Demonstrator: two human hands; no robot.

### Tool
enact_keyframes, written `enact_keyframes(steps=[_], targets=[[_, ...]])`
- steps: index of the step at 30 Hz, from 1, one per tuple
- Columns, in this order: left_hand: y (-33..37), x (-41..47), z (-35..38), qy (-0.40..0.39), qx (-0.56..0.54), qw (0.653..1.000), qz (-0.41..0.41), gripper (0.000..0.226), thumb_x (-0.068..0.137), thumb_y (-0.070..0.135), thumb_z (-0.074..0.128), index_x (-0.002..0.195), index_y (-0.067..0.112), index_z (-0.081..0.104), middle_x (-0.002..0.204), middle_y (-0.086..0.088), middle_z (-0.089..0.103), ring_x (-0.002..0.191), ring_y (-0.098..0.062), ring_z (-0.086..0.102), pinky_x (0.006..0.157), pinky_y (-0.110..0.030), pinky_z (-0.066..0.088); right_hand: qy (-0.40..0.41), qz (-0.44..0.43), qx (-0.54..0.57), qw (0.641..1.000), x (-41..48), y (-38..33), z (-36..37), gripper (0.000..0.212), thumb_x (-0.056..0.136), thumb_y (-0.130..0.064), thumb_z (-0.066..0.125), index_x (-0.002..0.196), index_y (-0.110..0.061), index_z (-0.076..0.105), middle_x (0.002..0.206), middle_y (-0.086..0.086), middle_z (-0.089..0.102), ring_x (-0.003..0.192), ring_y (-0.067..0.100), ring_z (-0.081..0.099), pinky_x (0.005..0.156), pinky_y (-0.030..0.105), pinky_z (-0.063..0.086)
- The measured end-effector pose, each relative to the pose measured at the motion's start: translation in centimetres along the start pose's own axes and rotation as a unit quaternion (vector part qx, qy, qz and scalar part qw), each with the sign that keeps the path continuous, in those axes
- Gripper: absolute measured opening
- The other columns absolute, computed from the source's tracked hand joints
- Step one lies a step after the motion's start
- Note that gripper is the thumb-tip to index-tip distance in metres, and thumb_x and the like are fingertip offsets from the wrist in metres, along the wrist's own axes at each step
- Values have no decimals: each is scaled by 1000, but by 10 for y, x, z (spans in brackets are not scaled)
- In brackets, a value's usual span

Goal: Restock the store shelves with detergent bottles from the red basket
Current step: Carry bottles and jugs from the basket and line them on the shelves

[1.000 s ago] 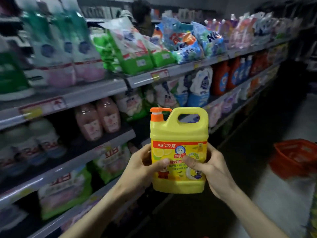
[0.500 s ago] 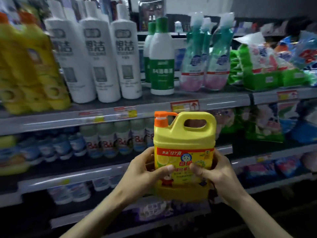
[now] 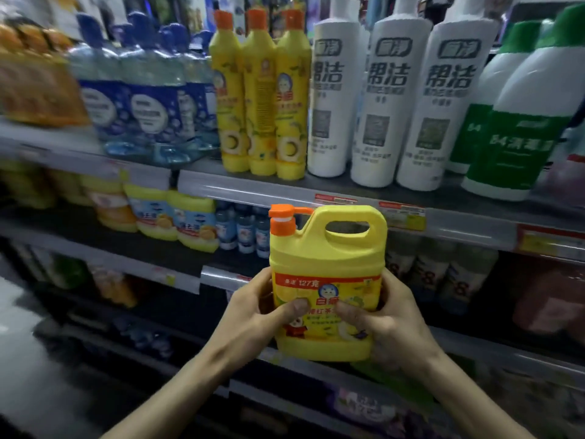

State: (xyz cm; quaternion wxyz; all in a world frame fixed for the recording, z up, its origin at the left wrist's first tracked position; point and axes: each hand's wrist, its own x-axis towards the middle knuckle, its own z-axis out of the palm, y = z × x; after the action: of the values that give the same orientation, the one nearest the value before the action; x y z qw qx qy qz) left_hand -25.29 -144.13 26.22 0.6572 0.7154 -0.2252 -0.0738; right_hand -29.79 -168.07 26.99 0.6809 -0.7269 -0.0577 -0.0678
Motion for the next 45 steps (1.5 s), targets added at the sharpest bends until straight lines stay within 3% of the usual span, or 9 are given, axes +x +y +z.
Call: enact_keyframes(steps=[3,7,13,17,25,36,45], targets=[[-3,-8,-23,59,13,998,-10,48,94,34,76,137,20,62,128,-2,75,119,-22,72,98,-47,61,-43,6,24,999,27,4,27,68,76,-17,90,136,-15,59,125,7,76,114,28,75,93,51,63],[-5,-19,-51,143,29,989,-8,46,97,34,69,140,21,59,131,0,74,122,-20,70,101,-48,59,-95,-6,32,995,59,9,66,67,75,-18,89,135,-16,60,121,3,78,110,24,77,89,43,65],[-11,-39,-98,268,26,963,-3,50,100,38,66,147,26,53,135,4,72,125,-16,68,107,-47,55,-138,-30,41,989,95,12,145,61,75,-22,90,130,-20,63,117,-2,80,106,20,78,89,41,65],[-14,-50,-145,308,37,951,6,49,101,41,67,146,28,54,134,6,72,125,-14,69,107,-45,55,-159,-36,48,986,111,10,199,62,74,-25,91,129,-18,64,116,-1,80,106,21,78,90,44,65],[-26,-70,-268,315,41,948,19,53,97,47,67,145,29,55,132,7,73,123,-12,69,106,-44,56,-156,-57,3,986,142,1,314,62,75,-30,94,128,-22,64,116,-6,79,106,14,77,92,42,64],[-42,-88,-420,268,19,963,12,46,102,37,65,144,25,56,133,4,73,124,-15,69,107,-47,55,-129,-60,-14,990,171,-4,452,62,75,-25,95,128,-20,63,115,-8,80,105,11,77,90,33,64],[-74,-71,-507,274,23,961,-2,45,101,42,65,142,25,57,130,9,74,121,-9,69,104,-34,57,-125,-55,-25,990,225,24,531,65,73,-29,97,129,-22,64,116,-8,79,107,11,76,91,37,64]])
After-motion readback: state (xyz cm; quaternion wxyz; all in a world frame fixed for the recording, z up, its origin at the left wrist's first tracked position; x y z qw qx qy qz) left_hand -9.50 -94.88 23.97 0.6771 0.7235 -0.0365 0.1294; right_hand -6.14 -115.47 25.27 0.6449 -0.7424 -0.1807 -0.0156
